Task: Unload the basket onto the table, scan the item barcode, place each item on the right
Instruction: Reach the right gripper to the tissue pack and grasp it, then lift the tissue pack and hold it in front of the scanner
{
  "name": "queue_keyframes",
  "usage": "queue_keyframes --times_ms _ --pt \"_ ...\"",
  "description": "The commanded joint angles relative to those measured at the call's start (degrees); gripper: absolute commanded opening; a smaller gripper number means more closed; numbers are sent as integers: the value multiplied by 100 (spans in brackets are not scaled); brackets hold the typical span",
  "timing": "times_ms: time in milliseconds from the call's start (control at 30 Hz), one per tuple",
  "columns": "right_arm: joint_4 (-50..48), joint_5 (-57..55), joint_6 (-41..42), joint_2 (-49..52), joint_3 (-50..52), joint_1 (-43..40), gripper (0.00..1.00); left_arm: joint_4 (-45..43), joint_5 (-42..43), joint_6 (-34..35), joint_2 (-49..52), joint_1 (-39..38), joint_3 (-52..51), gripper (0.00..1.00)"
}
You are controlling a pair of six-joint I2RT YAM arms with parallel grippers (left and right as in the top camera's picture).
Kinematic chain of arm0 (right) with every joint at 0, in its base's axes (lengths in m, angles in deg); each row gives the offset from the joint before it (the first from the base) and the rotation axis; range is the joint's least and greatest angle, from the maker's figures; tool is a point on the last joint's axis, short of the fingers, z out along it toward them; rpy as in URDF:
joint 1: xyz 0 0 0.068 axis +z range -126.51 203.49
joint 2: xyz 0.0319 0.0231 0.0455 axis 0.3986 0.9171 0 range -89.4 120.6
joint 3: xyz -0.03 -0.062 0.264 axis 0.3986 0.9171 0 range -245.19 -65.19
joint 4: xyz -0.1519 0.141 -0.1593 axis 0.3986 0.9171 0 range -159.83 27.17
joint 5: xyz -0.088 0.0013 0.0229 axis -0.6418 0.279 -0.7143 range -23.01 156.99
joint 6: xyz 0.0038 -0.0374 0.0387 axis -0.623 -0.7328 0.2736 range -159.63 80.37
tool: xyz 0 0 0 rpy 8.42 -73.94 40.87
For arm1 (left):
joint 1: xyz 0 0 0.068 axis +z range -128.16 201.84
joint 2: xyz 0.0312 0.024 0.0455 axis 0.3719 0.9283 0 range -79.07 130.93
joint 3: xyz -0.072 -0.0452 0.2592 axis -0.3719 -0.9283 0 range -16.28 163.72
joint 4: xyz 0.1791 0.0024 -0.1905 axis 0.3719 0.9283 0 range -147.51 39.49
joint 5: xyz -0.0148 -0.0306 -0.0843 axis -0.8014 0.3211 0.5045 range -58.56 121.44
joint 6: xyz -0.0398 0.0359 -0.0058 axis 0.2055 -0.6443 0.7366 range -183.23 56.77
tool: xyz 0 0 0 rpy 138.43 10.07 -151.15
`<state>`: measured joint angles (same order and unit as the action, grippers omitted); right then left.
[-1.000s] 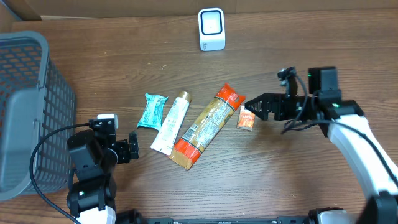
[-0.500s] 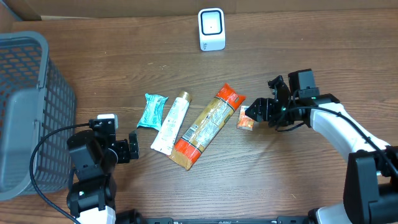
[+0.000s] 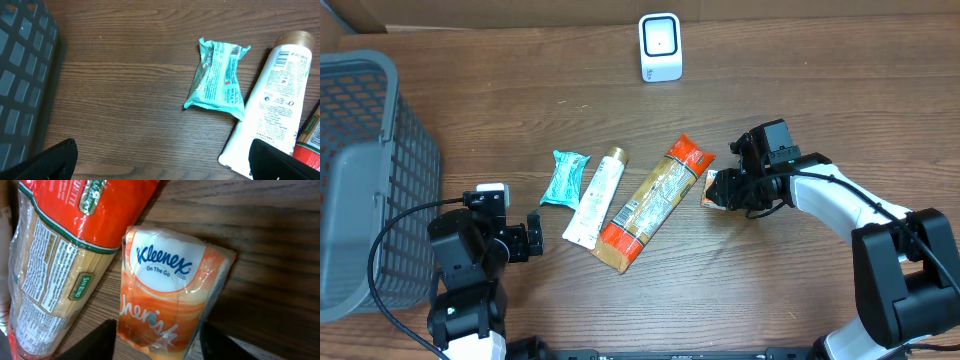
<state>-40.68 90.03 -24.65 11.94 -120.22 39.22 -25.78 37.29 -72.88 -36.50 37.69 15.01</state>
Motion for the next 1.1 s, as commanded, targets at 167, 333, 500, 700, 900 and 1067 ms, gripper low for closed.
queue_keyframes --times_ms 167,333,500,700,900,1067 --pt "-37 -28 24 37 -81 -15 45 -20 83 -109 9 31 -17 100" --pt "-46 -31 2 37 -81 -15 21 -22 83 -109 9 31 -17 100" --pt "-85 -31 -26 37 -83 -15 4 -22 83 -109 9 31 -17 100" --pt "-50 848 -435 -262 -94 -195 4 -22 81 -109 9 31 -17 100" --pt "363 3025 -1314 -1014 -98 -857 4 -22 81 -109 9 31 -17 100" --pt "835 4035 -1556 -1519 -98 -1309 4 -22 83 -109 9 31 -17 100"
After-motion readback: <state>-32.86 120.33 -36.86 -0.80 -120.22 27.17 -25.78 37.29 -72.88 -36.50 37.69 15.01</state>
